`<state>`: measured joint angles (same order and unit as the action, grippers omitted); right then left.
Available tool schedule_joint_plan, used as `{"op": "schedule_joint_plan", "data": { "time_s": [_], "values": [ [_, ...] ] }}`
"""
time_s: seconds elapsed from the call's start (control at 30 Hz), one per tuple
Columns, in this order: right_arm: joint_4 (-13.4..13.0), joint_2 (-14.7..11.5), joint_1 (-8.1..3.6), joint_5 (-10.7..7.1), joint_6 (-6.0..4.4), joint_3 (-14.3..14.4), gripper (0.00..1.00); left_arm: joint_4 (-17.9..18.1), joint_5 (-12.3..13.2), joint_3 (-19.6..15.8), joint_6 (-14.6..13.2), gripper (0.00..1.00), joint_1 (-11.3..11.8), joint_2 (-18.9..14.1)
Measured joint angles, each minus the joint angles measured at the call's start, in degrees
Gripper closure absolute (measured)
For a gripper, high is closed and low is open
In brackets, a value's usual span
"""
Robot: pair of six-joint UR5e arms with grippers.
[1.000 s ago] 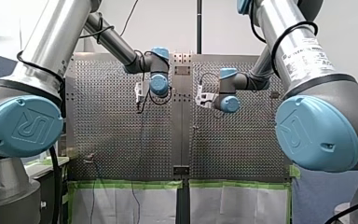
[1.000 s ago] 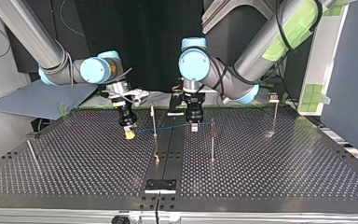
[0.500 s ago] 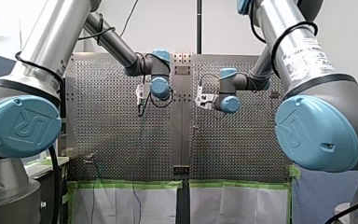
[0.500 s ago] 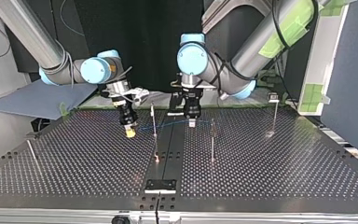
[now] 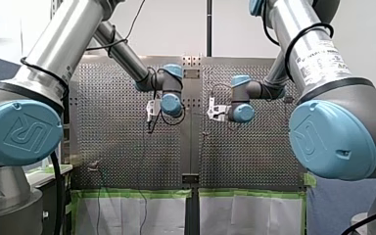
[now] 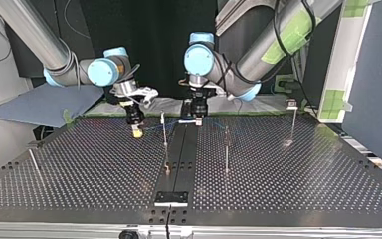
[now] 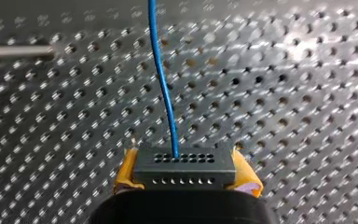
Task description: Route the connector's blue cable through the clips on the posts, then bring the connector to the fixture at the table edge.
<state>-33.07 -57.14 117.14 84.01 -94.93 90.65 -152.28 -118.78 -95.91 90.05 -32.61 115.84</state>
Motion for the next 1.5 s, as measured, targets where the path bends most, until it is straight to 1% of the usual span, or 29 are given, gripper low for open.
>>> {"op": "schedule_joint_plan", "data": {
  "time_s": [0.1, 0.27, 0.43, 0.63, 0.9, 1.07, 1.2, 1.4, 1.5],
  "values": [
    [-0.56, 0.03, -0.07, 0.44, 0.09, 1.19, 1.00, 0.19, -0.03, -0.24, 0.20, 1.00, -0.07, 0.29],
    [-2.64, 0.08, -0.25, 0.60, -0.13, 3.41, 1.00, 1.63, 0.00, -1.67, 0.72, 1.00, 0.17, 0.40],
    [-2.98, 0.11, -0.41, 0.56, -0.04, 4.06, 1.00, 2.62, 0.39, -2.88, 0.89, 1.00, 0.11, 0.40],
    [-3.07, 0.20, -0.45, 0.55, 0.11, 4.38, 1.00, 2.92, 1.03, -3.48, 0.91, 1.00, -0.28, 0.40],
    [-4.75, 0.36, -0.46, 0.51, 0.17, 5.85, 1.00, 2.94, 1.30, -3.71, 0.93, 1.00, -0.96, 0.46],
    [-6.09, 0.47, -0.66, 0.43, 0.18, 7.03, 1.00, 2.98, 1.32, -3.72, 0.98, 1.00, -1.08, 0.53],
    [-6.04, 0.63, -0.94, 0.29, 0.34, 7.50, 1.00, 3.96, 1.48, -3.70, 1.14, 1.00, -1.27, 1.64],
    [-5.46, 1.42, -1.49, 0.20, 1.18, 7.65, 1.00, 6.29, 2.33, -3.51, 2.21, 1.00, -1.33, 4.11],
    [-5.47, 2.52, -1.83, 0.20, 1.70, 7.66, 1.00, 6.95, 2.43, -3.42, 2.36, 1.00, -1.33, 5.51]
  ]
}}
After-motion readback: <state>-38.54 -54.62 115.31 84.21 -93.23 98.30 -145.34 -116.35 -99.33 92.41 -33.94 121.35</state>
